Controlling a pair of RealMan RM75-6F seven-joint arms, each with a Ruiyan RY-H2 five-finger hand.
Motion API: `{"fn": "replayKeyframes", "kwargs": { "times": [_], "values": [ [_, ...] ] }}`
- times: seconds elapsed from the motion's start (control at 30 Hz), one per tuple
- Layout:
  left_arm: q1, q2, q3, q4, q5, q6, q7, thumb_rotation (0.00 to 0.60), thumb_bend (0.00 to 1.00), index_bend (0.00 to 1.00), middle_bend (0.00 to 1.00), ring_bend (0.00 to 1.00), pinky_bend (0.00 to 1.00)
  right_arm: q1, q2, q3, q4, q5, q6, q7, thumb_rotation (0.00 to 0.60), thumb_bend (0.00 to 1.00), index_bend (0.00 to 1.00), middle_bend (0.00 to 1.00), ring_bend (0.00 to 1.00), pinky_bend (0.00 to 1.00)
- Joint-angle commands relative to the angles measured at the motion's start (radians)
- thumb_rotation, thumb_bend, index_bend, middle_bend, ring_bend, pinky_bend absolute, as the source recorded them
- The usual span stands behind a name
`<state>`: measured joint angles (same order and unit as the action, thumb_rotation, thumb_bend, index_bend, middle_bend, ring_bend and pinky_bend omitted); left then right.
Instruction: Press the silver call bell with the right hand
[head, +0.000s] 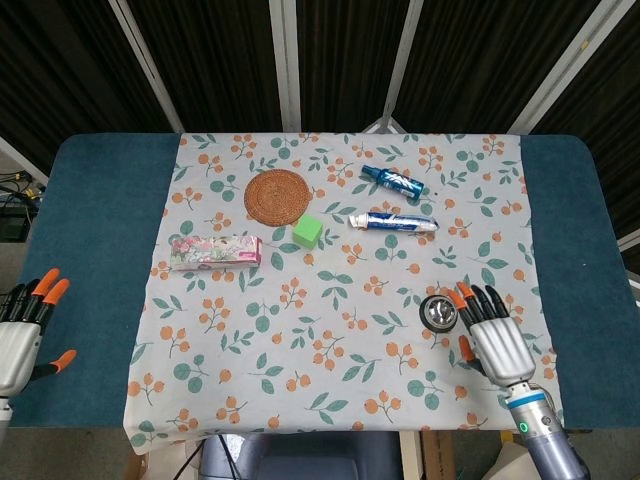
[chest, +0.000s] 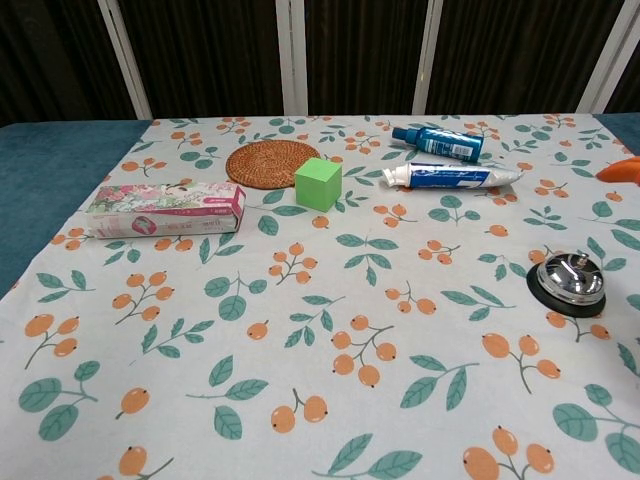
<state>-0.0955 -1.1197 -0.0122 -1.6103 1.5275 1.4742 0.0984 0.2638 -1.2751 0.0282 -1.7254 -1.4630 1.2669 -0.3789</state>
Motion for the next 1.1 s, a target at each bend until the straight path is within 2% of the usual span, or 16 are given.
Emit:
{"fn": "replayKeyframes", "kwargs": {
  "times": [0.03,0.17,0.6,0.8,1.1],
  "values": [
    [-0.001,0.002,-0.002,-0.001,-0.003,-0.002,-0.002,0.600,0.03,0.00,0.00,0.00,0.00,0.022,-0.035,0.005,0.015,0.037,-0.040,-0.046,0.600,0.72,0.00,0.00,0.00,0.00],
    [0.001,0.002,0.000,-0.008,0.000,0.003,0.009,0.600,0.03,0.00,0.00,0.00,0.00,0.035,-0.060,0.022,0.028,0.089,-0.064,-0.069,0.600,0.72,0.00,0.00,0.00,0.00],
    [0.003,0.003,0.001,-0.008,-0.006,-0.002,0.010,0.600,0.03,0.00,0.00,0.00,0.00,0.039,-0.059,0.027,0.041,0.148,-0.086,-0.062,0.600,0.72,0.00,0.00,0.00,0.00],
    [0.004,0.002,0.002,-0.007,-0.009,-0.005,0.009,0.600,0.03,0.00,0.00,0.00,0.00,0.047,-0.071,0.006,0.073,0.185,-0.125,-0.090,0.600,0.72,0.00,0.00,0.00,0.00],
    [0.002,0.006,-0.001,-0.016,-0.020,-0.014,0.003,0.600,0.03,0.00,0.00,0.00,0.00,0.053,-0.108,-0.046,0.124,0.202,-0.151,-0.209,0.600,0.72,0.00,0.00,0.00,0.00]
  ]
}}
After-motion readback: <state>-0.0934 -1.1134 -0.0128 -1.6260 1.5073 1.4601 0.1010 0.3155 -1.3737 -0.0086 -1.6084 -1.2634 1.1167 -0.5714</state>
